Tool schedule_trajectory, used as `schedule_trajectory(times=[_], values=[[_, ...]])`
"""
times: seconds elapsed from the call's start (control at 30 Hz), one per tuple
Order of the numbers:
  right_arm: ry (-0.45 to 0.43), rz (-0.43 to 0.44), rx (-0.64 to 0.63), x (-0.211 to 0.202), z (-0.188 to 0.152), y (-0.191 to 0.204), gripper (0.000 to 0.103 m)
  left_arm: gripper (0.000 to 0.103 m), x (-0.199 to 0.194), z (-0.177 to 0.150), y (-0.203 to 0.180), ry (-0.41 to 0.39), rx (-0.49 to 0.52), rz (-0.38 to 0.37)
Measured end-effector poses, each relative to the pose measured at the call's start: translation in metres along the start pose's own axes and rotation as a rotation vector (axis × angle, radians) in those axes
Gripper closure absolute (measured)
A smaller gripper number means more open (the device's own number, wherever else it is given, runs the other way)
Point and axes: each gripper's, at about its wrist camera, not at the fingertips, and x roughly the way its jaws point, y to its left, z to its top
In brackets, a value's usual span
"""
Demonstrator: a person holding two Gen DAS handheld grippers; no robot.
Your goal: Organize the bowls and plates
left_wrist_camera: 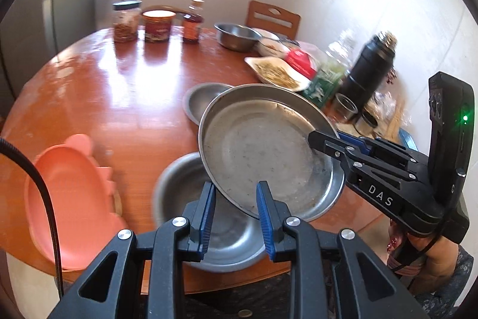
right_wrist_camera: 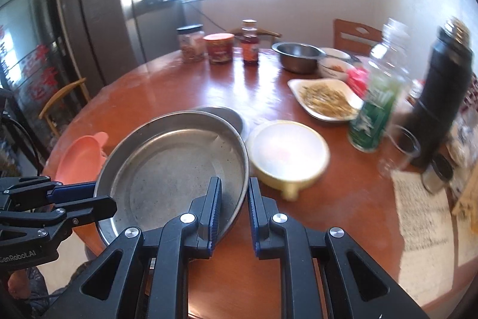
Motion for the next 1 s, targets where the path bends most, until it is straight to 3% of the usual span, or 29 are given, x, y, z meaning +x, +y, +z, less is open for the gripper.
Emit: schedule_trajectory(times=[0.63, 1.0], values=[[0.005, 0.153, -0.155, 0.050, 0.044, 0.157, 0.085, 0.074, -0.082, -0.009, 0.141, -0.111, -0.095, 0.144], [0.072, 0.172, -0.215, 0.082, 0.036, 0.202, 0.085, 0.074, -0.077, -0.031, 0.177, -0.073, -0.142, 0.171]])
